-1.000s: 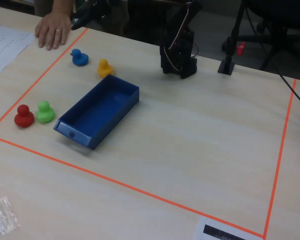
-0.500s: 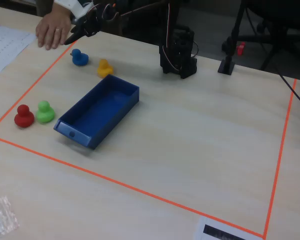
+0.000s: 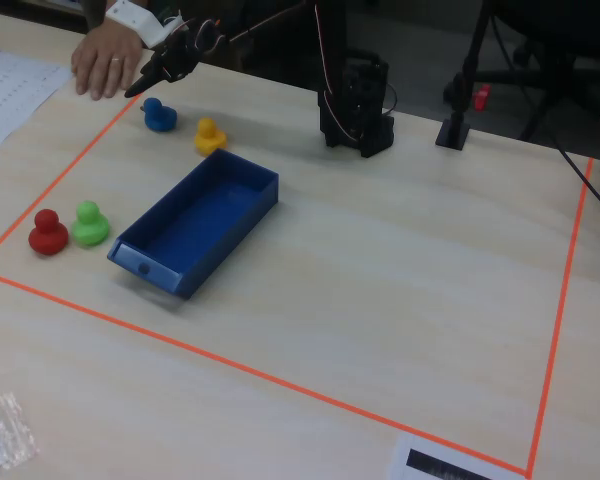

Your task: Grasp blue duck and put it into box.

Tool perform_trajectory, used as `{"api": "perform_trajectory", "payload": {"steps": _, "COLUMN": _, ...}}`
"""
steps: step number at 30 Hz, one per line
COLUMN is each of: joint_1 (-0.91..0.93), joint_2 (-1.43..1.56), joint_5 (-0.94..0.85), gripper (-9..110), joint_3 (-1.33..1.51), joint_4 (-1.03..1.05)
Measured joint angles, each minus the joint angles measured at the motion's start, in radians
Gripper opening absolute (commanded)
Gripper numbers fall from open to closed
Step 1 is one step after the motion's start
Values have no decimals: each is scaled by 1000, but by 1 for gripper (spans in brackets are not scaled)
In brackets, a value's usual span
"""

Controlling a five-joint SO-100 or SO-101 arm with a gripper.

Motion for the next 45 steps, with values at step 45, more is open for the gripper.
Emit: {"api": "perform_trajectory", "payload": {"steps": 45, "joint_1": -979, "joint_2": 515, "joint_5": 647, "gripper": 0, "joint_3": -328, "joint_4": 1310}}
